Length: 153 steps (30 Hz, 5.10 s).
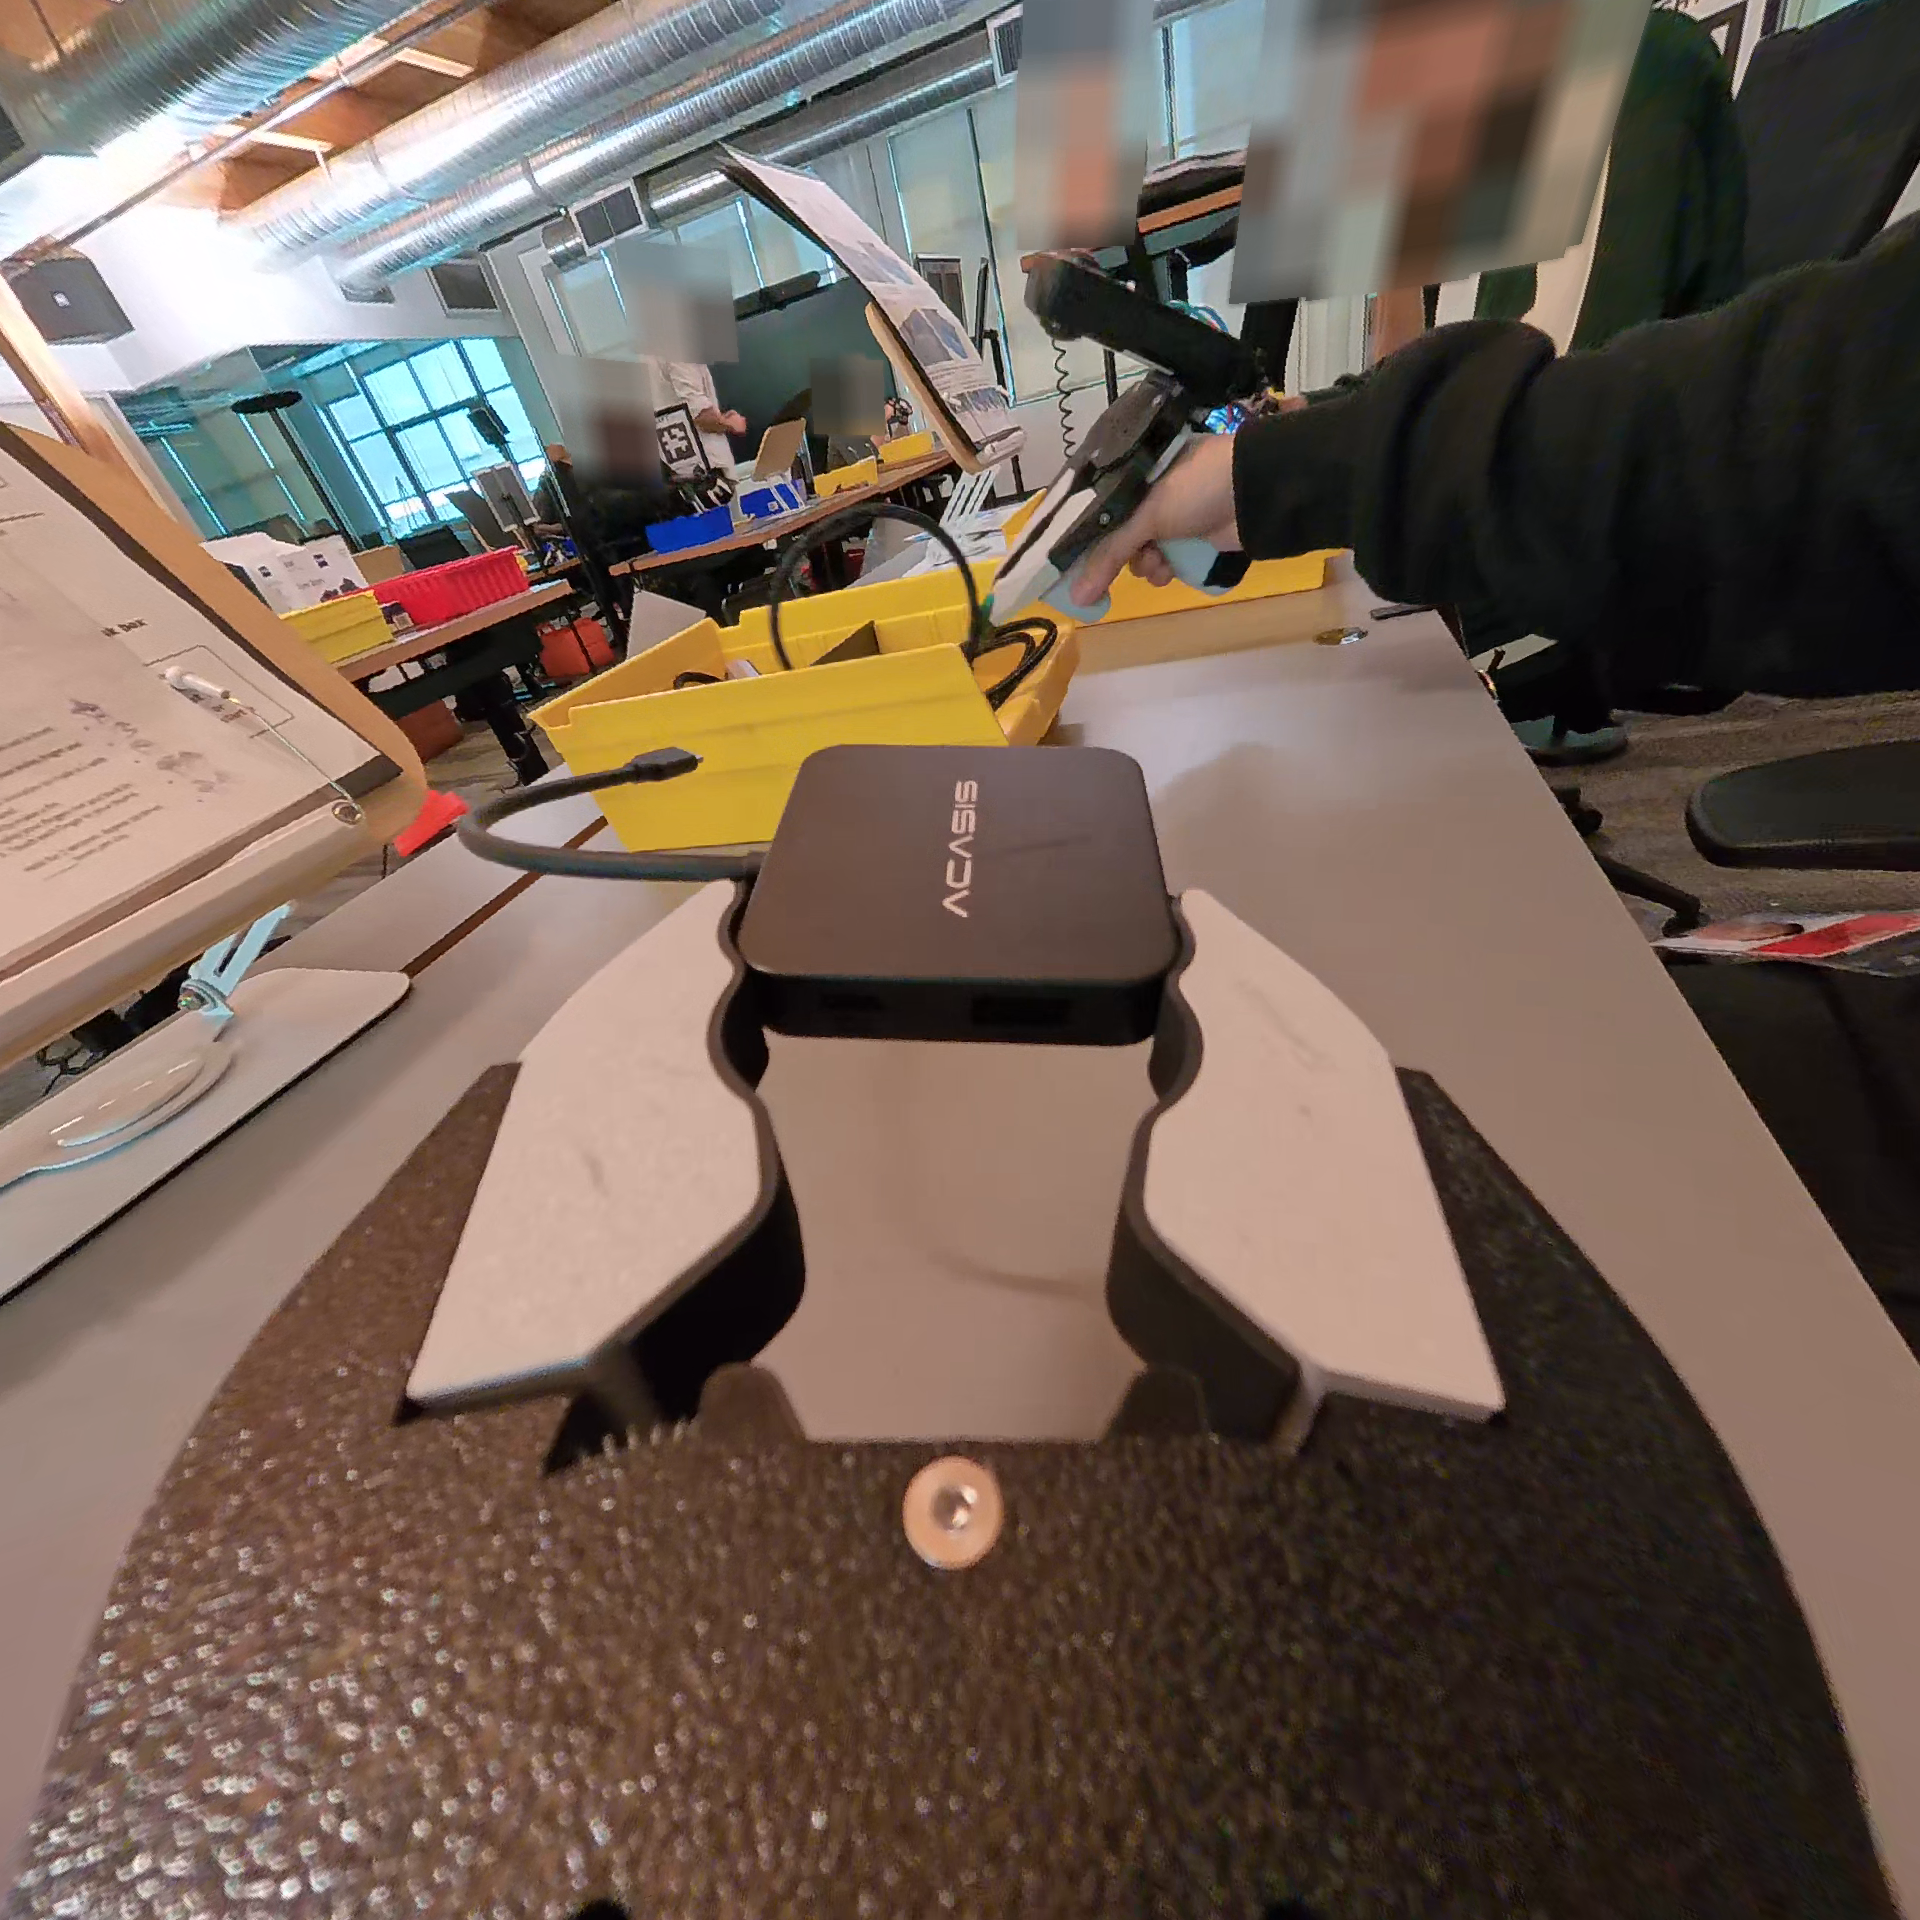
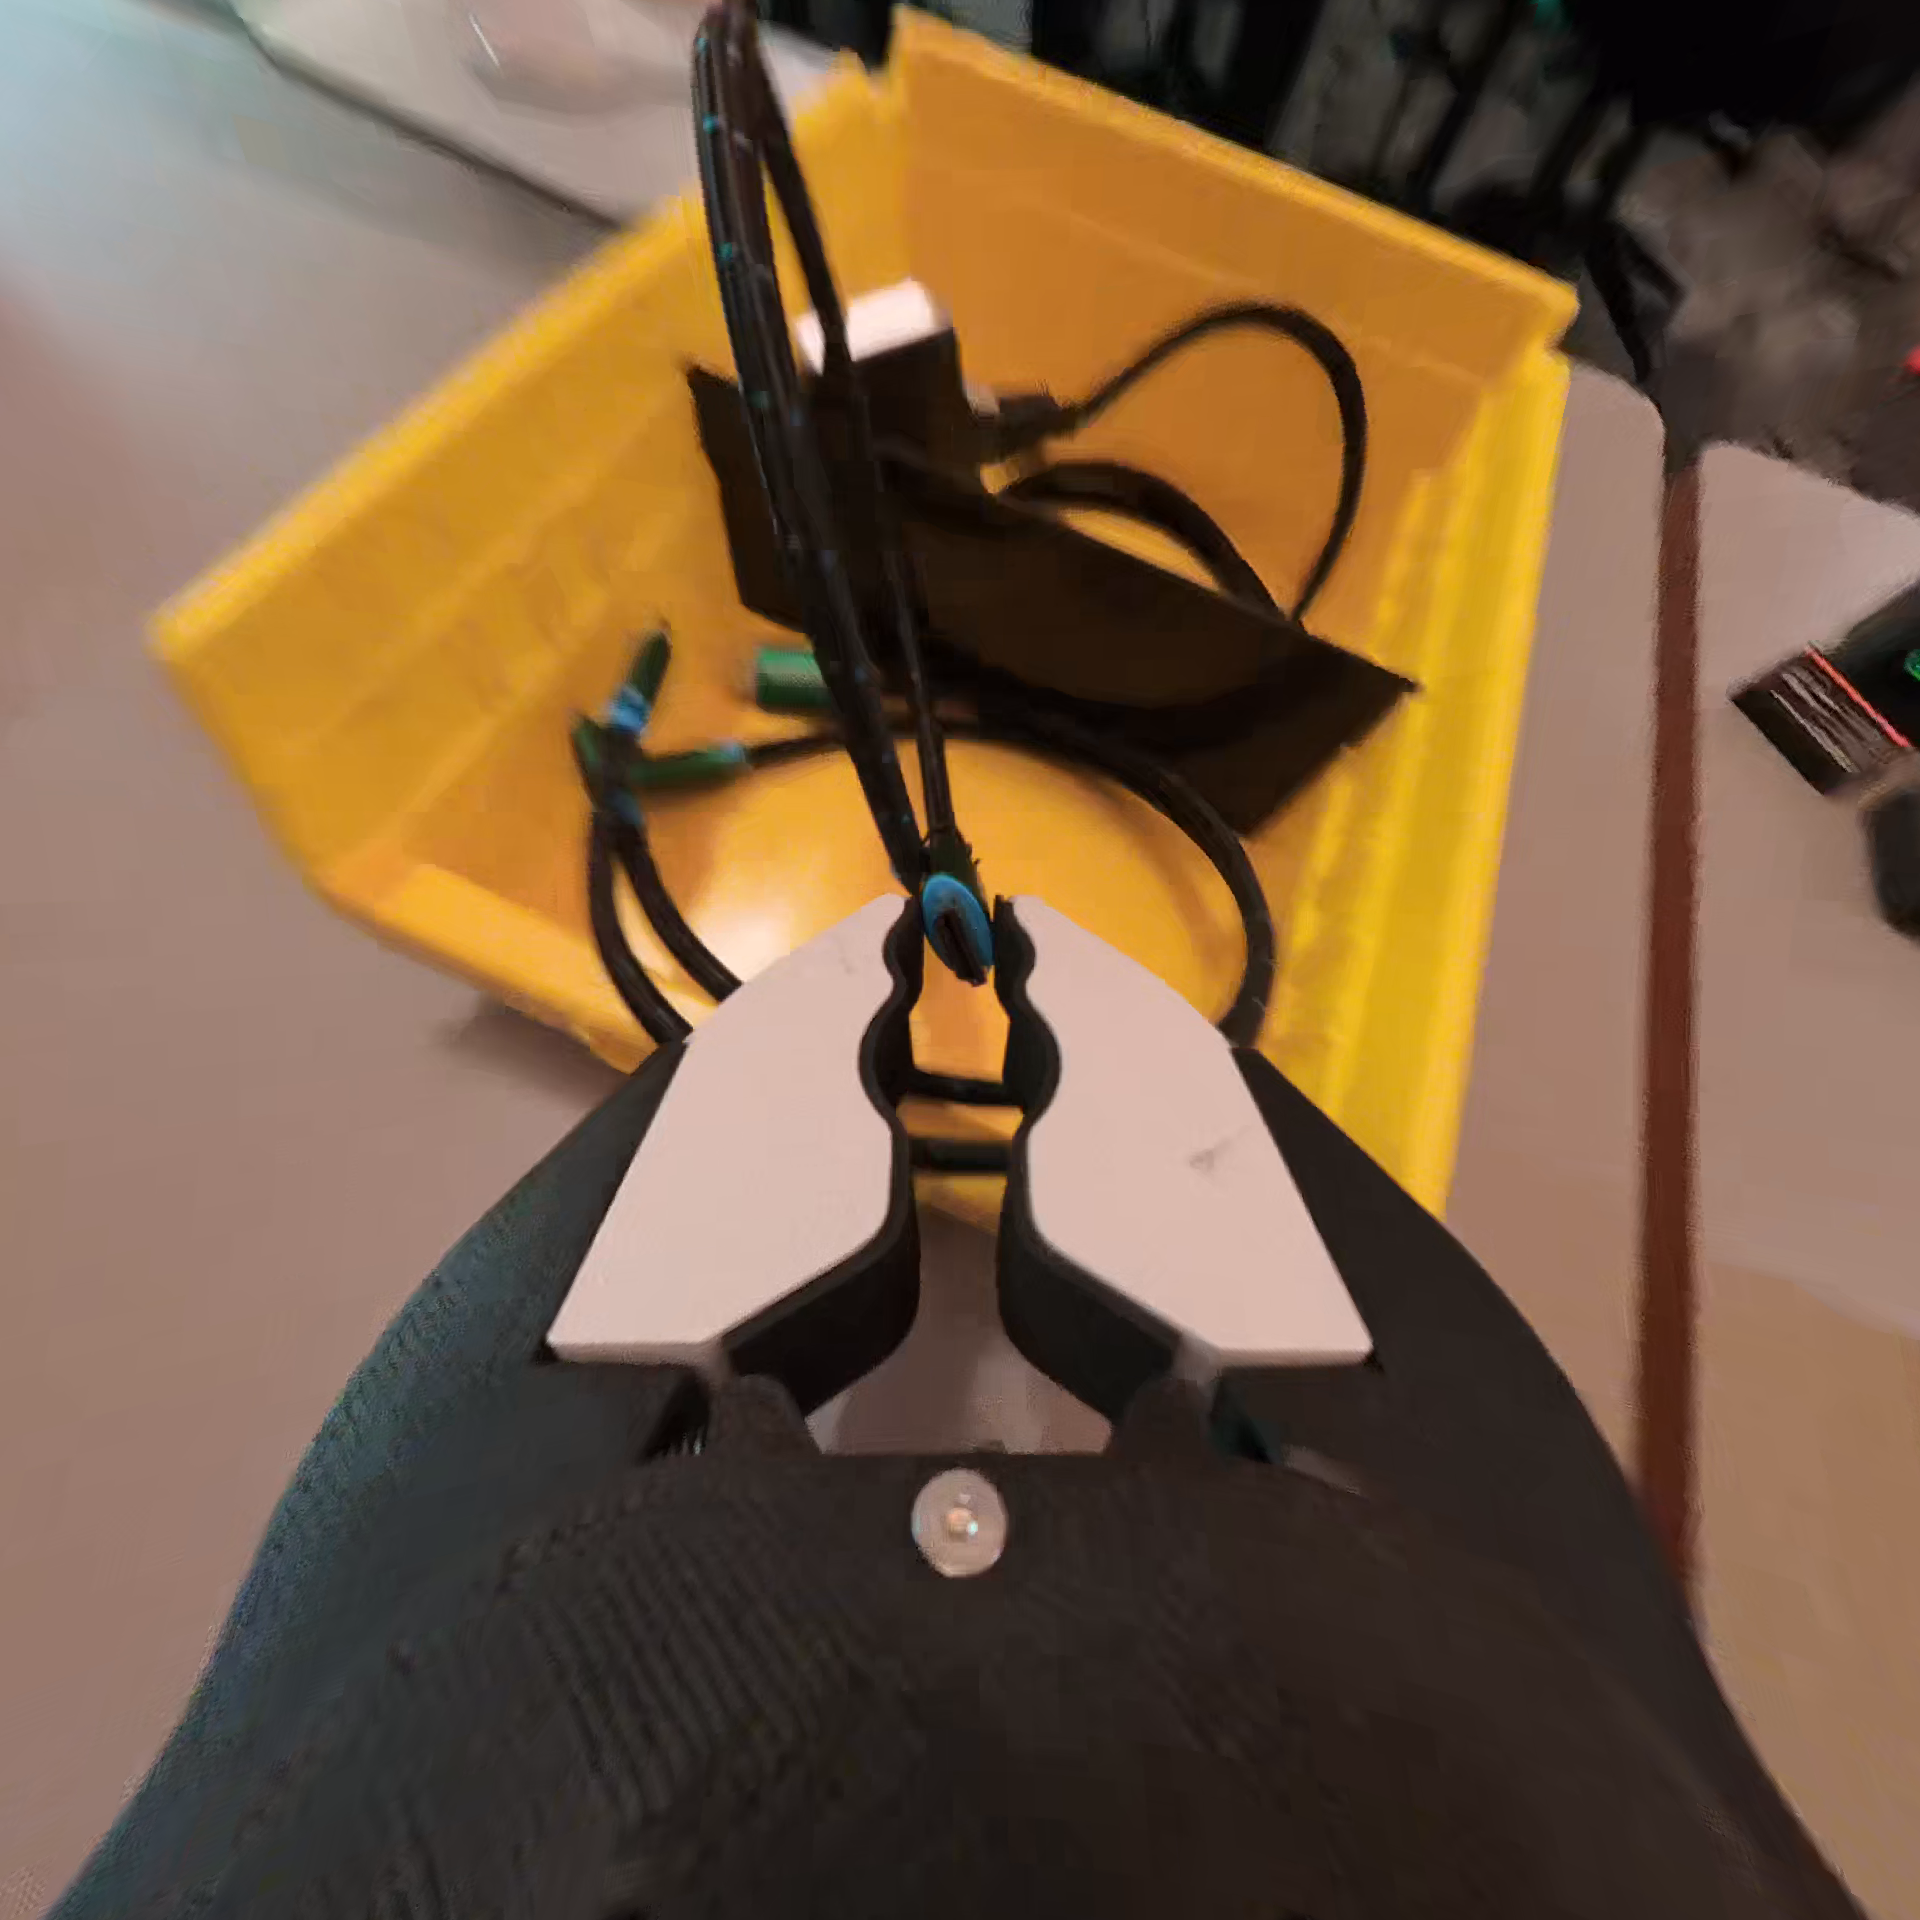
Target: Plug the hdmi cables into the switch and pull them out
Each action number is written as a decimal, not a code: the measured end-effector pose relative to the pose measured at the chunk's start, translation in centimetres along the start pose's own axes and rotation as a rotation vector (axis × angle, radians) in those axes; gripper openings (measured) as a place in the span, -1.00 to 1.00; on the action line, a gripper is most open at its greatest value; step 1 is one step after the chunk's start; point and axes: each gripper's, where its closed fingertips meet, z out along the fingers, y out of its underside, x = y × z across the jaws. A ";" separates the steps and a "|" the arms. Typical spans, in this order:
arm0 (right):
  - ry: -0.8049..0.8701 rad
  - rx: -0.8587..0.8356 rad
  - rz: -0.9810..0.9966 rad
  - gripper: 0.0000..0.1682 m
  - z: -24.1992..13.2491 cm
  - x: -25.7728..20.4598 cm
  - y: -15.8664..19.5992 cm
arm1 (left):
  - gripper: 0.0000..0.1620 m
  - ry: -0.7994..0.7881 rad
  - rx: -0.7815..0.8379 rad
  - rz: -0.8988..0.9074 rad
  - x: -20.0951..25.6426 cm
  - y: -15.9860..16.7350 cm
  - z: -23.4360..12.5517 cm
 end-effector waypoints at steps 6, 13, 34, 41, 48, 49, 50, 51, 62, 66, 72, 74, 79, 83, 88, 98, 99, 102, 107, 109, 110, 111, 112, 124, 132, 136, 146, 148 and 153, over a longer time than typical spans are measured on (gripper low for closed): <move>-0.177 0.032 0.290 -0.84 1.2 -1.9 -1.5 | -0.11 0.002 -0.002 -0.004 0.0 0.1 0.0; 0.363 -0.189 0.041 0.07 -2.3 2.5 -0.4 | -0.11 -0.008 0.000 -0.010 -0.3 0.2 0.0; -1.305 -0.153 0.338 -0.82 -1.8 -40.8 -9.2 | -0.11 -0.147 -0.119 0.304 0.8 0.9 2.5; -0.346 -0.037 -0.243 -0.83 2.6 -18.7 -14.2 | -0.01 -0.178 0.017 0.069 -0.6 -0.1 1.5; 0.187 -0.562 -0.523 -0.83 4.2 2.3 -12.4 | -0.14 -0.176 0.041 0.031 -1.1 0.1 1.3; 0.185 -0.618 -0.540 -0.83 4.8 3.6 -11.9 | -0.15 -0.172 0.043 0.023 -1.1 0.1 1.3; 0.199 -0.675 -0.558 -0.83 5.3 4.9 -11.4 | -0.16 -0.169 0.044 0.015 -1.0 0.2 1.4; 0.238 -0.731 -0.592 -0.83 5.7 6.2 -11.1 | -0.16 -0.166 0.042 0.011 -1.0 0.3 1.4; 0.359 -1.048 -0.927 -0.83 9.9 11.8 -7.6 | -0.18 -0.149 0.060 -0.032 -1.2 0.5 1.2; 0.407 -0.957 -0.933 -0.46 10.2 12.3 -8.3 | -0.18 -0.123 0.050 -0.027 -0.7 0.5 1.6; 0.308 -0.737 -0.711 -0.17 9.1 10.5 -9.7 | -0.18 -0.121 0.055 -0.031 -0.7 0.5 1.5; 0.326 -0.653 -0.674 -0.27 8.3 10.5 -10.4 | -0.18 -0.121 0.058 -0.033 -0.7 0.4 1.5; 0.337 -0.595 -0.599 -0.46 6.3 10.7 -9.1 | -0.18 -0.120 0.049 -0.029 -0.6 0.6 1.6; 0.388 -0.514 -0.512 -0.44 4.3 9.2 -8.2 | -0.19 -0.128 0.041 -0.020 -0.7 0.8 1.6; 0.206 -0.091 -0.228 -0.34 0.6 -1.1 -7.5 | -0.20 -0.122 0.045 -0.029 -0.5 0.7 1.7; 0.357 0.074 0.068 0.25 -6.3 -1.0 -0.5 | -0.23 -0.328 -0.061 -0.195 -2.0 0.4 5.5; 0.367 0.136 0.079 0.28 -6.9 -0.7 -1.0 | -0.23 -0.340 -0.068 -0.240 -2.0 0.4 6.8; 0.324 0.217 0.166 0.30 -7.9 -0.6 -1.7 | -0.13 -0.358 -0.118 -0.285 -2.2 0.5 11.6; 0.336 0.274 0.167 0.28 -8.9 -1.0 -3.0 | 0.13 -0.301 -0.258 -0.316 -2.2 -0.1 22.1; 0.330 0.296 0.152 0.26 -9.1 -1.5 -3.8 | 0.27 -0.296 -0.324 -0.338 -2.4 0.1 25.9; 0.328 0.305 0.144 0.24 -9.2 -1.7 -4.1 | 0.29 -0.300 -0.353 -0.349 -2.6 0.5 27.5; 0.323 0.307 0.138 0.22 -9.1 -1.9 -4.2 | 0.29 -0.309 -0.381 -0.365 -2.9 1.0 28.8; 0.319 0.306 0.132 0.21 -9.1 -2.1 -4.3 | 0.27 -0.318 -0.416 -0.383 -3.2 1.7 29.8; 0.281 0.291 0.059 0.16 -8.7 -3.7 -5.3 | -0.80 -0.526 -0.640 -0.128 -8.1 6.9 24.1; 0.087 0.342 0.081 0.21 -7.9 -9.6 -8.5 | -0.93 -0.516 -0.498 -0.223 -6.6 6.8 7.5; -0.226 0.405 0.108 0.16 -7.2 -18.5 -12.3 | -0.93 -0.541 -0.493 -0.220 -4.3 6.3 -0.4; -0.622 0.237 0.039 0.27 3.5 -39.0 -26.0 | -0.94 -0.536 -0.423 -0.248 -3.9 6.2 -6.0; -0.647 0.111 0.078 0.26 8.2 -42.3 -27.1 | -0.94 -0.570 -0.394 -0.232 -4.2 6.1 -6.0; -0.546 -0.201 0.184 0.17 19.6 -47.2 -25.4 | -0.94 -0.615 -0.338 -0.221 -4.5 6.1 -6.2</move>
